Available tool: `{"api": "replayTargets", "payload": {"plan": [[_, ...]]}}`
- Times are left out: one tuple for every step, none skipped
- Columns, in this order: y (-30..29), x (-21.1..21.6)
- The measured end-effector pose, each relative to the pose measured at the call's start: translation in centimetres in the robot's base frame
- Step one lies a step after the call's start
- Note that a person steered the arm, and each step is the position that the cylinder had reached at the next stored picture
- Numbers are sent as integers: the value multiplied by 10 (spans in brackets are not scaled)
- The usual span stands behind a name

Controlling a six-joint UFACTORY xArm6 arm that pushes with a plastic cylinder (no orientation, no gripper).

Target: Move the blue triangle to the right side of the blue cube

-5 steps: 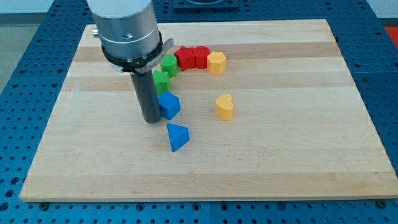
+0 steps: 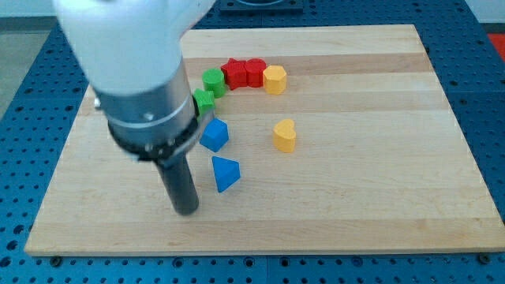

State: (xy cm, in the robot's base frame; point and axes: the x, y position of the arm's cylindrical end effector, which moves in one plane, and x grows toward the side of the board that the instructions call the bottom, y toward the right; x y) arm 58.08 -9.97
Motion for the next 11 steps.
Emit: {"api": "replayTargets", "payload": {"plan": [[25,-36],[34,-37],[50,-37],[78,-57],[86,-58],[92,-66],[92,-66],[92,-69],[92,-76],[101,-86],[105,-86]]}}
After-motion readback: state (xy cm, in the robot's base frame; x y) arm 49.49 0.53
